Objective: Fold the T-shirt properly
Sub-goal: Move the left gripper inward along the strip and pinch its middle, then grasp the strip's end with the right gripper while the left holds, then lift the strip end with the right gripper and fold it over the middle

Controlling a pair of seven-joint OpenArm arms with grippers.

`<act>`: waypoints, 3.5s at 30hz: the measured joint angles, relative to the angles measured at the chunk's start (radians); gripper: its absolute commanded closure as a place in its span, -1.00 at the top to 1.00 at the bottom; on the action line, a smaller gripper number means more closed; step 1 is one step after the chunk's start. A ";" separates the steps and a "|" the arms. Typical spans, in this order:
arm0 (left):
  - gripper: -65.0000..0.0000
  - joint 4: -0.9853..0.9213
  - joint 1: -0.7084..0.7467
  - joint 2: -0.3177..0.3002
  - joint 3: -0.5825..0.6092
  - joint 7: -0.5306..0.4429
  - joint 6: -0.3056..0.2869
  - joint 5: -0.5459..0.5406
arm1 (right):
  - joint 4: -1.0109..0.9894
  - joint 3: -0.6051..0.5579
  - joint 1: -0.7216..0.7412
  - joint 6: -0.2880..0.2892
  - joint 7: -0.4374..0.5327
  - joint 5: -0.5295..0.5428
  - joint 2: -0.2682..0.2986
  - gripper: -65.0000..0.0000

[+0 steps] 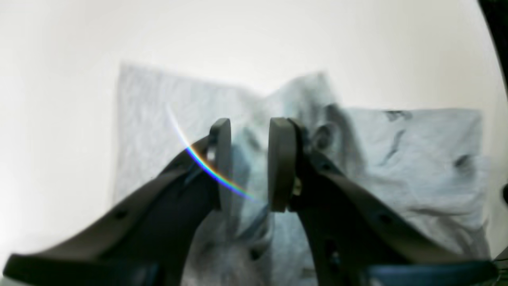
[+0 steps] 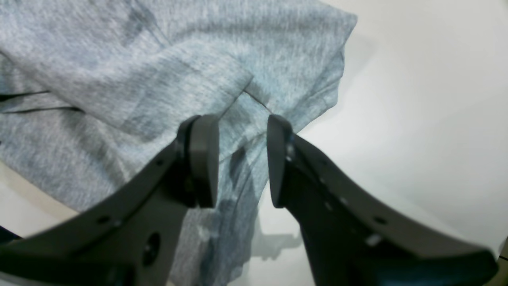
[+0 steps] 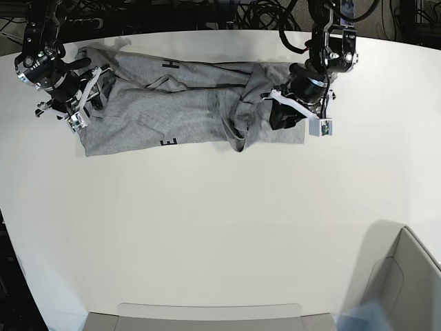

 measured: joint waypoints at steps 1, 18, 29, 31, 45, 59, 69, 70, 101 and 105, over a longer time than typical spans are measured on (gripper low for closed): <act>-0.52 -0.004 -0.005 0.003 -0.009 0.000 -0.005 0.005 | 0.000 0.000 0.000 0.000 0.000 0.000 0.000 -0.40; -0.52 -0.014 0.040 0.001 0.246 -0.003 0.046 0.250 | 0.000 0.000 0.017 0.000 0.000 0.002 0.001 -0.40; -0.52 -0.004 -0.023 0.006 0.415 -0.004 0.046 0.255 | -0.001 0.006 0.063 0.000 -0.001 0.007 -0.021 -0.40; -0.52 0.021 -0.013 0.002 0.414 0.002 0.050 0.256 | -0.001 0.011 0.089 0.000 -0.001 0.079 -0.020 -0.40; -0.52 0.064 0.002 -0.001 0.409 -0.003 0.045 0.253 | -0.365 0.204 0.100 0.077 -0.094 0.729 -0.011 -0.21; -0.52 0.046 -0.002 -0.002 0.414 -0.003 0.045 0.256 | -0.603 0.284 0.065 0.108 -0.019 0.659 -0.011 -0.21; -0.52 0.046 -0.002 -0.002 0.411 -0.003 0.045 0.256 | -0.642 0.208 0.119 0.108 -0.006 0.678 -0.011 -0.21; -0.52 0.046 -0.002 -0.002 0.411 -0.003 0.045 0.256 | -0.642 0.186 0.119 0.108 0.002 0.682 -0.012 -0.21; -0.52 0.060 0.019 -0.002 0.407 -0.001 0.049 0.257 | -0.548 0.066 0.335 0.122 -0.004 0.130 -0.061 -1.00; -0.52 0.130 0.060 0.002 0.353 -0.004 0.038 0.244 | -0.383 0.049 0.341 0.121 -0.037 -0.090 -0.092 -1.00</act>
